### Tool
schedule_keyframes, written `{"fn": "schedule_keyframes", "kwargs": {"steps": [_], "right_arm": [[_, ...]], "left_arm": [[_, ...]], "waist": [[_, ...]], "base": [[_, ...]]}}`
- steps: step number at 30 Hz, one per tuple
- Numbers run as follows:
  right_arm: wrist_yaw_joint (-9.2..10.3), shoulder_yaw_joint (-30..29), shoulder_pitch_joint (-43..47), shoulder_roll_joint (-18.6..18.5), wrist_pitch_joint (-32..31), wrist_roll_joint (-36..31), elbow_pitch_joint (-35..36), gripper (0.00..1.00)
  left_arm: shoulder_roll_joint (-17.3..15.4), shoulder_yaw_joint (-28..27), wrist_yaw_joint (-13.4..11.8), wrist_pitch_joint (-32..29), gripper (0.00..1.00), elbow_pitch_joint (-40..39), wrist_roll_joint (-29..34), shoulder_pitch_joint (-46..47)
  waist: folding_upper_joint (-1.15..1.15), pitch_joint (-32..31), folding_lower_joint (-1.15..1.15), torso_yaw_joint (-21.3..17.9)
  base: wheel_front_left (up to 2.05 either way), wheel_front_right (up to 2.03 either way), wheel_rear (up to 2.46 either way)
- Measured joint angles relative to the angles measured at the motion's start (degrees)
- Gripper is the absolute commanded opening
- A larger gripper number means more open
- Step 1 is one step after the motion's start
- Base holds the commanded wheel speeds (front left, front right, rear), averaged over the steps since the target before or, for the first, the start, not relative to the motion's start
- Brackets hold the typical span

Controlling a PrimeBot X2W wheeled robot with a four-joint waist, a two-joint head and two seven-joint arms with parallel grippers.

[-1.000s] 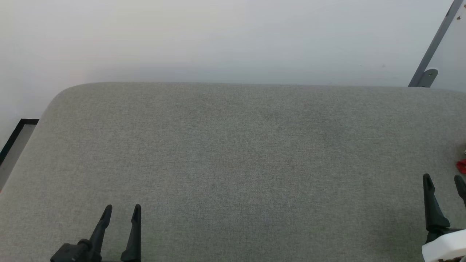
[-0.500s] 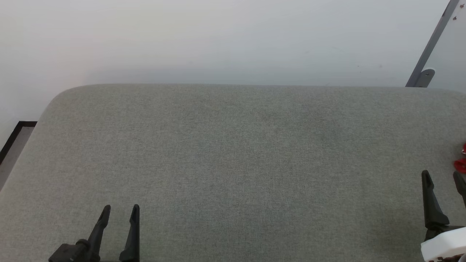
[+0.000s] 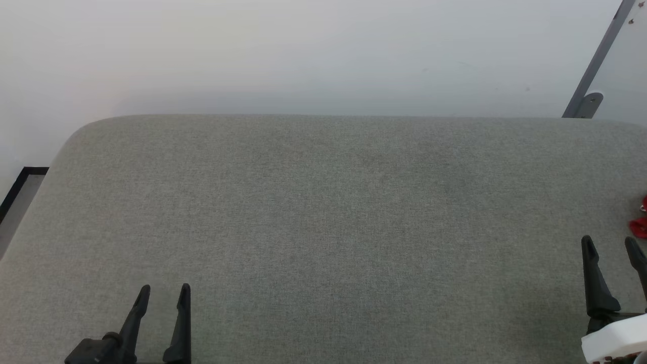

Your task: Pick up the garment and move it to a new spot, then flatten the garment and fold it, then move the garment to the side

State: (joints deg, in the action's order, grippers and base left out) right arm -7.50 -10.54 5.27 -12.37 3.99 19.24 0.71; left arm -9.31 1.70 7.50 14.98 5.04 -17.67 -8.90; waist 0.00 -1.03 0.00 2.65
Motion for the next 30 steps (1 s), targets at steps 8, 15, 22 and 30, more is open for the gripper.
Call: {"fn": "schedule_keyframes", "kwargs": {"steps": [8,15,22,30], "right_arm": [[0.00,0.38,0.37,0.83,0.02,0.15,-1.71,0.00],[0.00,0.85,0.84,2.02,-0.90,4.64,-3.89,0.00],[0.00,1.12,-0.15,2.88,-1.69,11.25,-4.88,0.00],[0.00,1.36,-1.31,3.52,-2.59,18.23,-6.03,0.00]], "left_arm": [[0.45,0.51,0.01,-0.14,0.00,1.97,-0.05,-0.37],[1.25,0.57,0.00,-1.38,0.00,3.44,-4.76,-0.70],[1.51,0.11,0.00,-3.03,0.00,3.97,-11.82,0.58],[1.72,-0.35,0.00,-4.87,0.00,4.81,-19.14,2.04]], "waist": [[0.00,0.13,0.00,-0.17],[0.00,0.18,0.00,-0.29],[0.00,0.24,0.00,-0.43],[0.00,0.30,0.00,-0.58]], "base": [[0.00,0.00,0.00],[0.00,0.00,0.00],[0.00,0.00,0.00],[0.00,0.00,0.00]]}}
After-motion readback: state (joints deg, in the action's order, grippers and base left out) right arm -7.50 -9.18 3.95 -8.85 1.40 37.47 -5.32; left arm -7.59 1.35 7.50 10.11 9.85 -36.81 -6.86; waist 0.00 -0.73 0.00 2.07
